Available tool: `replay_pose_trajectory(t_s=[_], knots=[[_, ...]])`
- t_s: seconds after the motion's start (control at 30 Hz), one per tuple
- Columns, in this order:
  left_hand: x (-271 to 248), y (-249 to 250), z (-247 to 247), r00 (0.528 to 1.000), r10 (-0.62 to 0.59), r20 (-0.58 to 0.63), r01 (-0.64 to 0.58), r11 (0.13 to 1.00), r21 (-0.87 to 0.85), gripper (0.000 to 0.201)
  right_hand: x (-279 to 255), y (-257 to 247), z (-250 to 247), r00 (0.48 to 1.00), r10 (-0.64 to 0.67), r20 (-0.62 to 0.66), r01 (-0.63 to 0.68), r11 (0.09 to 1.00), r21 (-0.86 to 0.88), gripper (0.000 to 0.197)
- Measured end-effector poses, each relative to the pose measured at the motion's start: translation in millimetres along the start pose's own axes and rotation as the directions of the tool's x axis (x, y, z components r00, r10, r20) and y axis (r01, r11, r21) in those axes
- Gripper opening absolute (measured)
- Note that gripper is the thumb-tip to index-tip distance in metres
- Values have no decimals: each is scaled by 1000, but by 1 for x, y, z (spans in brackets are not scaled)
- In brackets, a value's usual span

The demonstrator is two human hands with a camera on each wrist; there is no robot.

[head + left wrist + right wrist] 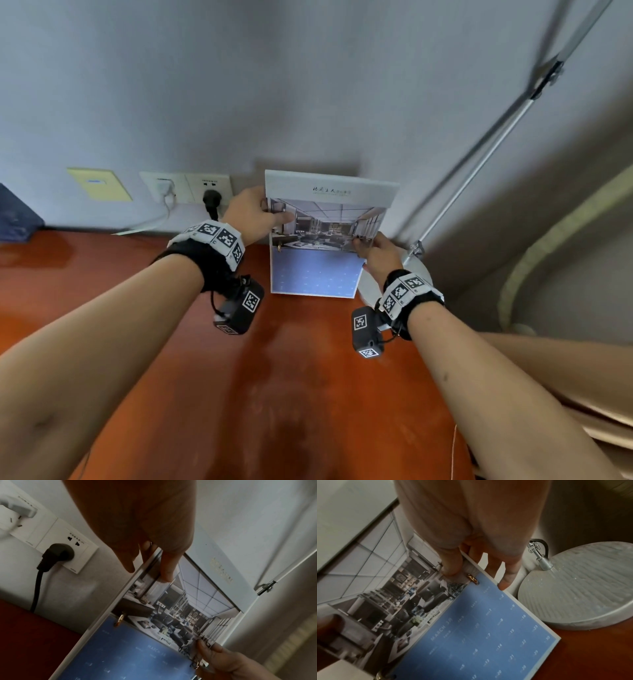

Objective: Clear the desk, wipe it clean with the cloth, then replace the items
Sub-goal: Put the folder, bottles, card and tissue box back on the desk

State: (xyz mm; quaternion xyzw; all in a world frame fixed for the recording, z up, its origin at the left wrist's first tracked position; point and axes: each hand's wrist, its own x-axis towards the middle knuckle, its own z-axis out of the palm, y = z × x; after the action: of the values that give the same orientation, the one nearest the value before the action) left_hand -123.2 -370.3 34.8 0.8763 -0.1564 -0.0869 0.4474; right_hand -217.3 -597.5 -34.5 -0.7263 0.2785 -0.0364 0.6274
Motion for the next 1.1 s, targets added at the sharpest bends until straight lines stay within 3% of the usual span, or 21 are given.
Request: replay_pose_trajectory(t_s=[0.2,0.4,0.53,0.63,0.7,0.8,0.93,1.1], knots=[[8,-3,15,999,-41,-26,40,999,-23,31,21,9,-4,1000,6,19,-6,1000,19,15],[17,-10,15,993,-109,-53,108,994,-19,37,34,9,2,999,-11,33,9,999,50,13],[23,-10,18,987,-159,-12,157,984,-87,33,38,8,1,999,-1,32,1,1000,3,12],[26,-13,21,986,-167,22,169,978,-123,42,36,10,2,999,24,45,-22,999,-37,14],[27,-17,23,985,-171,34,174,980,-96,52,34,12,3,998,32,45,-30,999,-38,16],[25,-22,26,988,-151,28,149,988,41,47,30,11,5,999,37,28,-35,998,-46,17],[21,-15,26,987,-162,-3,162,983,87,44,25,7,10,999,36,-2,-36,994,-99,21],[15,-7,21,982,-189,-8,189,971,147,51,18,2,11,993,112,-48,-119,974,-192,48]])
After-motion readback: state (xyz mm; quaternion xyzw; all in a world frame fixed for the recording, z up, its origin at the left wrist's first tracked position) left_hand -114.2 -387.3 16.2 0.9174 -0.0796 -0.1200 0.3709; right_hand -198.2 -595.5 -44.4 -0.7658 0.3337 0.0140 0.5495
